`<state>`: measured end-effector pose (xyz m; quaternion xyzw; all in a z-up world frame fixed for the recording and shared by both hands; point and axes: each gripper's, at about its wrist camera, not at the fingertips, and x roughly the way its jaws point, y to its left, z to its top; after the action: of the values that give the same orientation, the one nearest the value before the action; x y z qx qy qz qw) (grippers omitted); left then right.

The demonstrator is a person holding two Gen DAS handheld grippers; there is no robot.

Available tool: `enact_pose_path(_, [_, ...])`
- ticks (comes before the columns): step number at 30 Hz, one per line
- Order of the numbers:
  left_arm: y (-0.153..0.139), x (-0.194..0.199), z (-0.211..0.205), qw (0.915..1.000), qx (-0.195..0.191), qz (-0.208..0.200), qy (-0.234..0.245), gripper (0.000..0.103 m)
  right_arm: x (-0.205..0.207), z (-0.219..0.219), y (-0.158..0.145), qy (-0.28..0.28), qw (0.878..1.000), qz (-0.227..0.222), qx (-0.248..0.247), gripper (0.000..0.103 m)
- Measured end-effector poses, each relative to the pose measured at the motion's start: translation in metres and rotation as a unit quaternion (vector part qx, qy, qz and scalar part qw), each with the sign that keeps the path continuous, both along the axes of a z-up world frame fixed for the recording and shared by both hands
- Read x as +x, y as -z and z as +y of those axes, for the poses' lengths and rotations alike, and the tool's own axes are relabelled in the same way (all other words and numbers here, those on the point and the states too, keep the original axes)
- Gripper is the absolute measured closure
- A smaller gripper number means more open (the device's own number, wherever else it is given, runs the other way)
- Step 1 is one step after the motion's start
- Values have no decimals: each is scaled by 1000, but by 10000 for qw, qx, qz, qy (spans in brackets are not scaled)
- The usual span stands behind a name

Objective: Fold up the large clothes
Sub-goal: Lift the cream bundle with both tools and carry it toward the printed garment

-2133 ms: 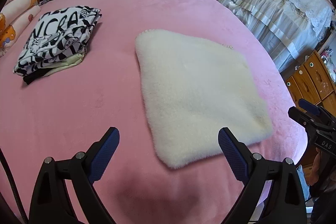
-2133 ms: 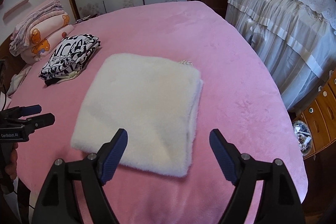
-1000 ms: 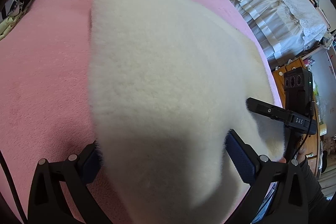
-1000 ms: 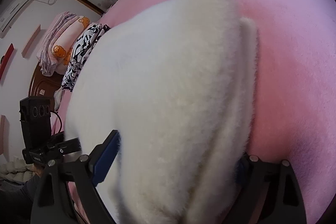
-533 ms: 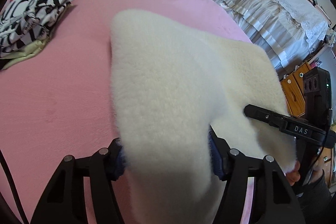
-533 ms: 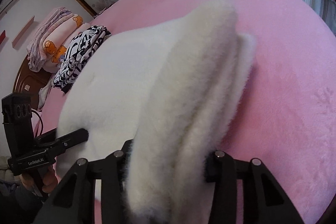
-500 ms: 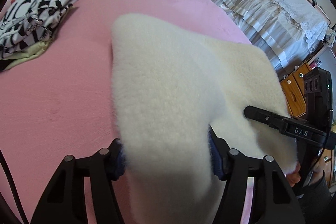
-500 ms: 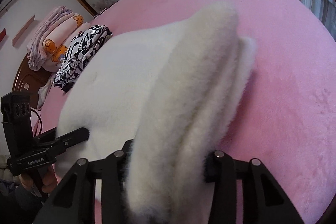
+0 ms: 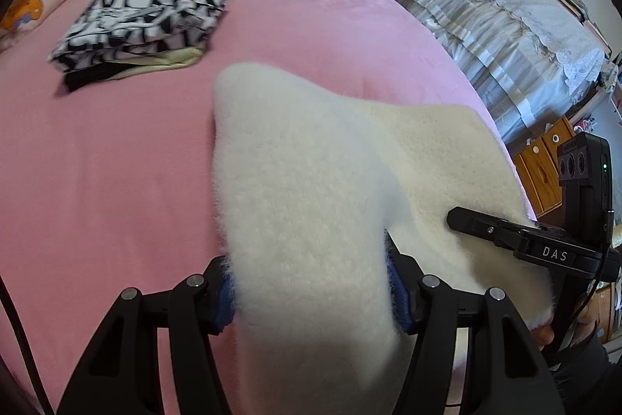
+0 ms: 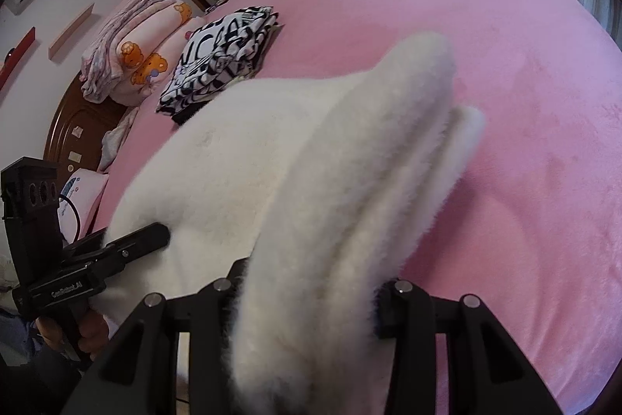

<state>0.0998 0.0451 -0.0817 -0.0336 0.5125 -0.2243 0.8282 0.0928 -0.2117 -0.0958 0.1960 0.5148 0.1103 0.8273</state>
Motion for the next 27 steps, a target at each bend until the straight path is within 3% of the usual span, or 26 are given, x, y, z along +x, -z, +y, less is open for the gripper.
enact_pose_path(7, [-45,-15,90,9978,-67,-339,-564,43,6,76,-36,-591,9979,-221,126,63])
enact_pose_path(14, [-95,-5,157,9914,41,-858,-987,43,44,147,-79,-1111,9910,-716,221,63])
enact_pose_path(20, [-127,35,193,9864,9,-1139,-1181,43,88,191,-114,-1366,9846,-1077,169,63])
enact_pose_path(27, [-152,122,211,9820,39,-1495,-1156,43,159,216,-140,-1342,9799,-1472,146,63])
